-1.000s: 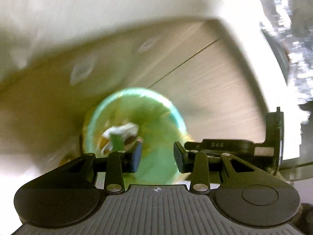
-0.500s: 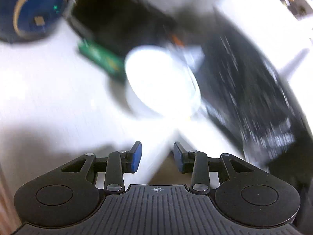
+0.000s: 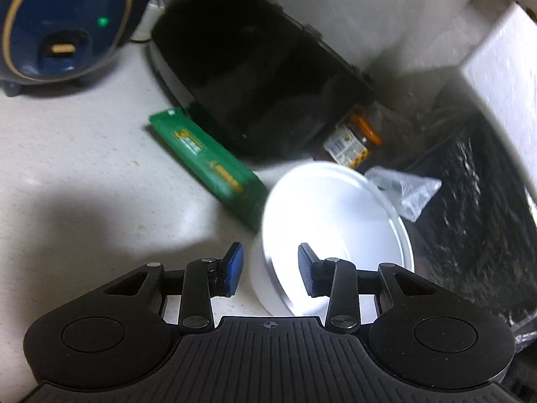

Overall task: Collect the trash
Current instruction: 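Move the left gripper to the white plastic bowl rim and close on it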

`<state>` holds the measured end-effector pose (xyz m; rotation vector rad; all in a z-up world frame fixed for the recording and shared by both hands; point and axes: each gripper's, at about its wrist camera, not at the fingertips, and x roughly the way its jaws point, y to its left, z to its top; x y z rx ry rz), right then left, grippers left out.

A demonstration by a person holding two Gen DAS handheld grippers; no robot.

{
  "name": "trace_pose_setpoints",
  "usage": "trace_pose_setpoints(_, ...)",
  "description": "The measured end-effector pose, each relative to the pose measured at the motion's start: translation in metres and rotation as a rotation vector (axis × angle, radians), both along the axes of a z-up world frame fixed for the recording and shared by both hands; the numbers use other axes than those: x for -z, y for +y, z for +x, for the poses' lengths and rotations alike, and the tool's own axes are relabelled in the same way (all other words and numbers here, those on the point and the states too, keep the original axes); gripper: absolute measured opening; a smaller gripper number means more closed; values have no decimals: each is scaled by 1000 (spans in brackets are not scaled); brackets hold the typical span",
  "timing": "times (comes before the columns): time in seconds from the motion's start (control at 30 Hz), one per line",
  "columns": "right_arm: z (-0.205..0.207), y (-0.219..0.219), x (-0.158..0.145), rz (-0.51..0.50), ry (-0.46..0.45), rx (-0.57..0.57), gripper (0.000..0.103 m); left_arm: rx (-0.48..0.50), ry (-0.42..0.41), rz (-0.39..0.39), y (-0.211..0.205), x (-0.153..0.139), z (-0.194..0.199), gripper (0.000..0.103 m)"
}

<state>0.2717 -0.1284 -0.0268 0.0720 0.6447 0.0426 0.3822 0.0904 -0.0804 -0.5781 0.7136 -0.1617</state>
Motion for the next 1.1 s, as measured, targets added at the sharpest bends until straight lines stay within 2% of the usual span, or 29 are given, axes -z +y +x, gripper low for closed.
trace_pose_setpoints(0.1, 34, 1, -1, -1, 5, -22, 67, 42, 15, -13, -11, 4, 3, 41)
trace_pose_setpoints(0.2, 66, 0, 11, 22, 15, -41, 66, 72, -6, 24, -18, 1, 2, 39)
trace_pose_setpoints(0.27, 81, -1, 21, 47, 53, -47, 49, 78, -5, 9, -18, 0, -1, 36)
trace_pose_setpoints(0.3, 85, 0, 27, 76, 84, -67, 33, 85, -5, 5, -17, -1, -3, 37)
trace_pose_setpoints(0.33, 90, 0, 32, 109, 120, -96, 25, 80, -3, 16, -14, -2, -7, 37)
trace_pose_setpoints(0.53, 82, 23, 40, 161, 163, -204, 24, 9, 40, 15, 24, -10, -42, 37)
trace_pose_setpoints(0.63, 72, 40, 43, 173, 192, -268, 24, -16, 35, 26, 46, -18, -65, 36)
trace_pose_setpoints(0.7, 64, 53, 46, 186, 215, -311, 24, -32, 38, 58, 59, -23, -79, 36)
trace_pose_setpoints(0.8, 51, 74, 48, 195, 232, -374, 25, -50, 45, 148, 69, -28, -93, 34)
trace_pose_setpoints(0.9, 38, 93, 44, 182, 215, -429, 28, -73, 59, 199, 76, -25, -98, 27)
trace_pose_setpoints(0.93, 35, 97, 42, 175, 209, -438, 30, -87, 67, 188, 80, -23, -100, 21)
trace_pose_setpoints(0.97, 33, 99, 41, 172, 205, -443, 30, -106, 79, 160, 86, -21, -101, 19)
trace_pose_setpoints(1.1, 31, 99, 38, 222, 227, -459, 31, -132, 100, 87, 99, -19, -107, 20)
